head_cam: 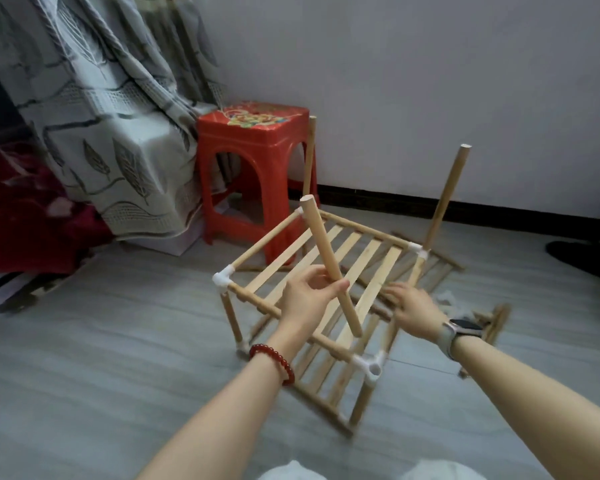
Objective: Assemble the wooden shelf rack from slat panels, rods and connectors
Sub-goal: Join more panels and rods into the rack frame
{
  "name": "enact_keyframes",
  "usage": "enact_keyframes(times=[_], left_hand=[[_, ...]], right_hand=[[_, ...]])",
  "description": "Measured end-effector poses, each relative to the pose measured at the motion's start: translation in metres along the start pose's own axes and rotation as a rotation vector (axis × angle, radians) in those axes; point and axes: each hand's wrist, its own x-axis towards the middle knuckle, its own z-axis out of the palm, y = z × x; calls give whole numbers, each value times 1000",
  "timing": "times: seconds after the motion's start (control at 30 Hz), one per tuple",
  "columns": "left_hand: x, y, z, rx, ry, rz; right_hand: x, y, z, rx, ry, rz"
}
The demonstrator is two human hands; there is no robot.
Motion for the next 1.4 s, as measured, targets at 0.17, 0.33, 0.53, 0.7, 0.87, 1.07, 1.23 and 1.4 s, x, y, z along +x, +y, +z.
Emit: enact_keyframes(times=[0.17,0.33,0.53,0.7,0.87,1.07,1.23,1.4], left_hand=[[21,10,40,-63,-56,-4],[25,-15,35,436,-198,235],[24,-73,-16,1313,-627,53],[10,-72,-12,1435,-551,156],[-15,-69,31,1483,-443,152],[-3,-67,77,1564,-453,228],[3,-84,100,1491,-454,237],[13,-93,107,1379,-475,228]], right_hand=[[-32,-42,-8,728,5,-214],[-45,-30,-6,792,184,-120],[-54,-4,-2,864,249,-4],[-57,-4,-1,1056,266,22],[-62,1,-14,1070,427,47],[-75,25,-39,1235,709,105],[-75,42,-53,1412,839,171],[-73,44,-51,1400,842,88]])
